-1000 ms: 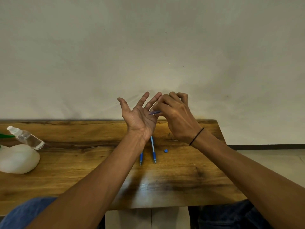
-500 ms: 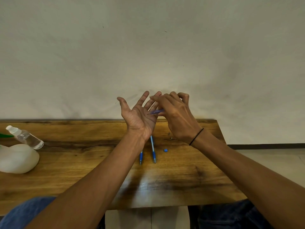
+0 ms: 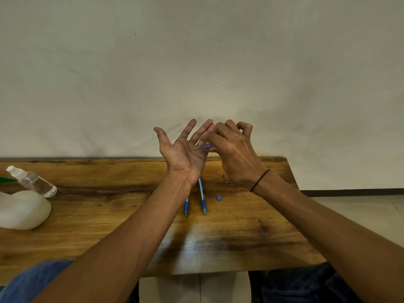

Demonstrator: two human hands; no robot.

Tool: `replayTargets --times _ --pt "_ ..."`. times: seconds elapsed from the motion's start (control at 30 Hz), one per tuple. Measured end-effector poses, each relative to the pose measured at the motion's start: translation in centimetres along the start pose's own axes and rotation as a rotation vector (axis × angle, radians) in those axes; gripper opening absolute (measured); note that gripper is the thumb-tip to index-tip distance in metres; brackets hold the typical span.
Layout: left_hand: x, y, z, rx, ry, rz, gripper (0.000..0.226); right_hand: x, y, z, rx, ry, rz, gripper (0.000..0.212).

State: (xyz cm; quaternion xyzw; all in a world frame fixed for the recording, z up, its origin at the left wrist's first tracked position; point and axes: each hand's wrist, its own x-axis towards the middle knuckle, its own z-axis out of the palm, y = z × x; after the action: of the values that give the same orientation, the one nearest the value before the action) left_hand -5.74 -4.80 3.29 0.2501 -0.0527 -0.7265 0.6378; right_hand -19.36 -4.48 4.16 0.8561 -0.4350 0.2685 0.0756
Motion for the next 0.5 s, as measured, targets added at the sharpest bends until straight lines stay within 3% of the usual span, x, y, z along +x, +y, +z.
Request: replayTargets --times 0.17,0.33,0.5 --pt "0.25 0.26 0.05 0.089 0.026 0.042 0.092 -0.14 0.14 -0.28 0.057 0.023 0.122 0.031" --pt "0.30 0.81 0.31 0.523 0.286 0.129 0.041 0.17 0.64 -0.77 0.112 0.103 0.311 0.019" --pt "-0.11 0.70 -0.25 0.630 0.219 0.136 0.023 0.21 0.42 -0.59 0.143 0.130 0.395 0.020"
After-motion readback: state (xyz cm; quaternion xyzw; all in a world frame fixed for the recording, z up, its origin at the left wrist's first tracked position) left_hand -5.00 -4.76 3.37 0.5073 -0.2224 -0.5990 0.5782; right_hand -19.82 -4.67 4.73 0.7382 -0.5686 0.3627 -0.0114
